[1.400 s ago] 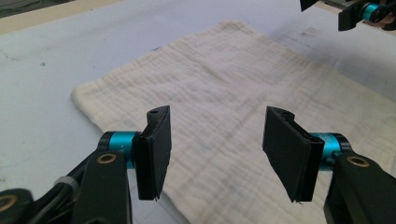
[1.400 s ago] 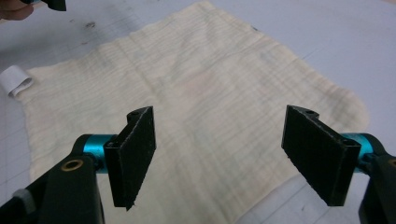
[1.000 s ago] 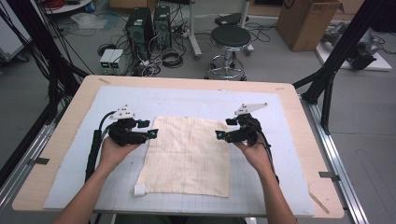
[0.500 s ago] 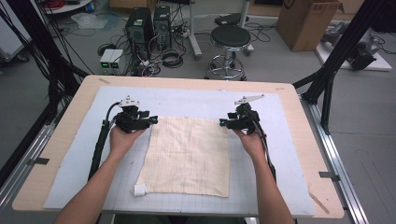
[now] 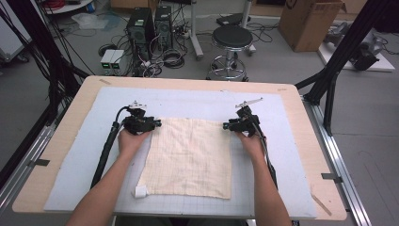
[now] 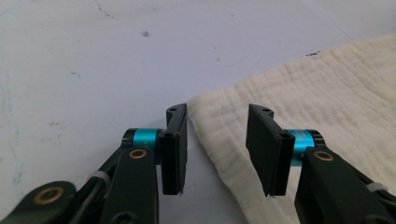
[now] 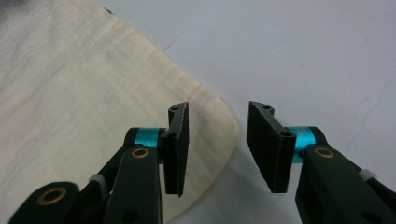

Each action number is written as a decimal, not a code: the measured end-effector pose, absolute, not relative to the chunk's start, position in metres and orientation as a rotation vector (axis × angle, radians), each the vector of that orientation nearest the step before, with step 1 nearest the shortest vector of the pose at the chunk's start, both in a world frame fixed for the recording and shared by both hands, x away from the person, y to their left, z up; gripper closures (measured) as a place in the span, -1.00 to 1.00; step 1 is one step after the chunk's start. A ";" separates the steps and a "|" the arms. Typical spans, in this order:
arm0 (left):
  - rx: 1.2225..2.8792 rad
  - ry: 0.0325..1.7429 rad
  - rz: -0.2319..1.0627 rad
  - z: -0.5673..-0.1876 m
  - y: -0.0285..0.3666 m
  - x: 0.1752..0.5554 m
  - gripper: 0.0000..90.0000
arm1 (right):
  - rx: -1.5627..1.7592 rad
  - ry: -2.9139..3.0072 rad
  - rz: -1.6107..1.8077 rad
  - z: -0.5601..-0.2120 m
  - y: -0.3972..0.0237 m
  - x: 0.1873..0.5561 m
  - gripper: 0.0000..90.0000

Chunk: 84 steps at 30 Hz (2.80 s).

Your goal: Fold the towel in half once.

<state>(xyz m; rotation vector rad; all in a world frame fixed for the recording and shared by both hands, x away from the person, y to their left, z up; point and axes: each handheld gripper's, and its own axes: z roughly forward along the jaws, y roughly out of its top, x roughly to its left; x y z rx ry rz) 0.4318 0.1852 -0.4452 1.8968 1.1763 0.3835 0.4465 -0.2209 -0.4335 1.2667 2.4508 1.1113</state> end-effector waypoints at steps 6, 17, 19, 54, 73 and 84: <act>1.939 1.191 0.466 -0.446 0.179 0.432 0.66 | 1.310 2.431 1.089 -0.437 -0.223 0.449 0.68; 1.900 1.197 0.454 -0.439 0.191 0.434 0.94 | 1.276 2.433 1.121 -0.430 -0.216 0.451 0.93; 1.871 1.204 0.462 -0.435 0.196 0.435 0.94 | 1.267 2.426 1.159 -0.425 -0.214 0.452 0.93; 1.849 1.056 0.418 -0.395 0.213 0.389 0.94 | 1.184 2.404 1.404 -0.384 -0.226 0.414 0.93; 1.845 0.967 0.416 -0.401 0.223 0.338 0.94 | 1.027 2.462 1.438 -0.372 -0.225 0.368 0.93; 1.873 0.889 0.388 -0.402 0.222 0.309 0.94 | 1.012 2.476 1.445 -0.387 -0.234 0.340 0.93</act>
